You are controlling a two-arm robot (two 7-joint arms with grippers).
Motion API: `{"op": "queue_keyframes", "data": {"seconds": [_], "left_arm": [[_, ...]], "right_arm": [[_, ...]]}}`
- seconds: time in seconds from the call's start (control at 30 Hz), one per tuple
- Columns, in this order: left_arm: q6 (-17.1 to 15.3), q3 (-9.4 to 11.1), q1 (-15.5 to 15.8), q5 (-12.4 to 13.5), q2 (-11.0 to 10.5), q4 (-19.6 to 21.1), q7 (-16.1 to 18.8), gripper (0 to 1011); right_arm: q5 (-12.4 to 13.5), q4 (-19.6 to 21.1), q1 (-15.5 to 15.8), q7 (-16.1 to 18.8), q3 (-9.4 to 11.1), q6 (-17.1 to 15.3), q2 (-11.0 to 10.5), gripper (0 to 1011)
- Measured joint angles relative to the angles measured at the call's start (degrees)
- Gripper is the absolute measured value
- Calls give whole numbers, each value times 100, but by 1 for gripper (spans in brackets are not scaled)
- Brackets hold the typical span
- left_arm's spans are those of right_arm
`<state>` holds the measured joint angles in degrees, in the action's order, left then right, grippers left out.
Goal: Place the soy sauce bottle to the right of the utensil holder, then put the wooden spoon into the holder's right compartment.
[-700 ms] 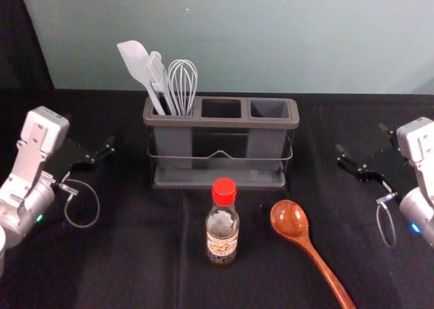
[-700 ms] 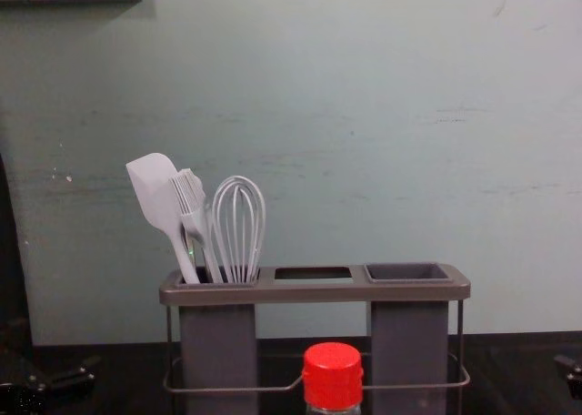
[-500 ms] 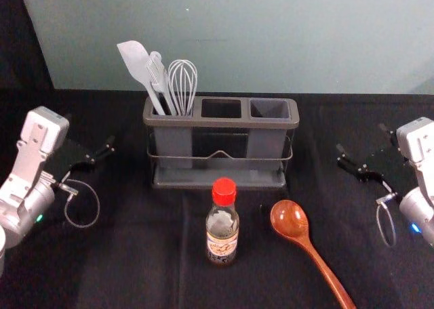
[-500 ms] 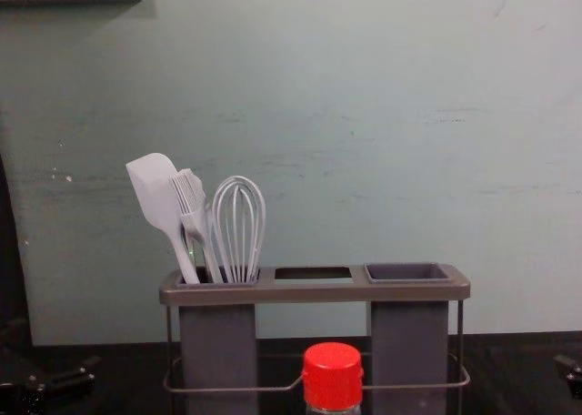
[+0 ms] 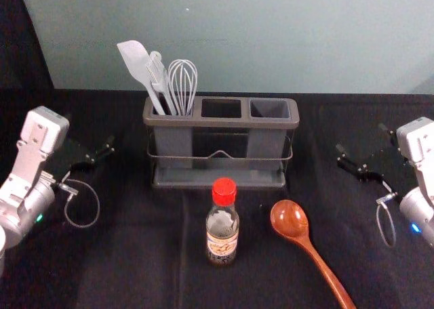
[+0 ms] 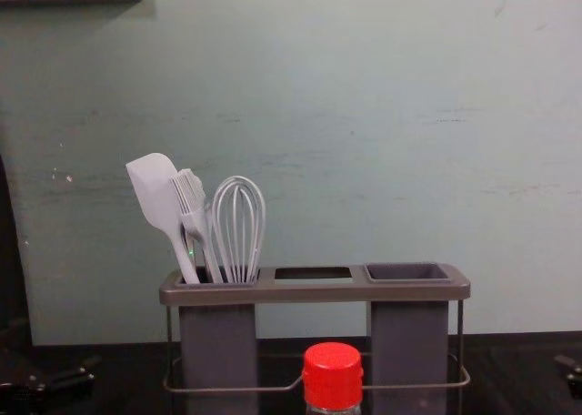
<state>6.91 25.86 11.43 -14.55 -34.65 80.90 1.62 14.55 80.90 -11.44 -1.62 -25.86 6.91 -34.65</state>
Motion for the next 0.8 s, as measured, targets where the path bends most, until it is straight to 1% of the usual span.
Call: {"op": "queue_keyframes", "data": {"seconds": [0.47, 0.53, 0.57, 0.63, 0.8], "left_arm": [[0, 0, 0, 0, 0, 0, 0, 1005], [0, 0, 0, 0, 0, 0, 0, 1005], [0, 0, 0, 0, 0, 0, 0, 1005], [0, 0, 0, 0, 0, 0, 0, 1005], [0, 0, 0, 0, 0, 0, 0, 1005]], "right_arm": [[1, 0, 7, 7, 8, 24, 1, 1003], [12, 11, 48, 50, 43, 172, -2, 1003], [48, 43, 112, 126, 95, 346, -10, 1003], [123, 129, 207, 196, 176, 484, -28, 1003], [348, 434, 465, 369, 365, 586, -126, 1003]]}}
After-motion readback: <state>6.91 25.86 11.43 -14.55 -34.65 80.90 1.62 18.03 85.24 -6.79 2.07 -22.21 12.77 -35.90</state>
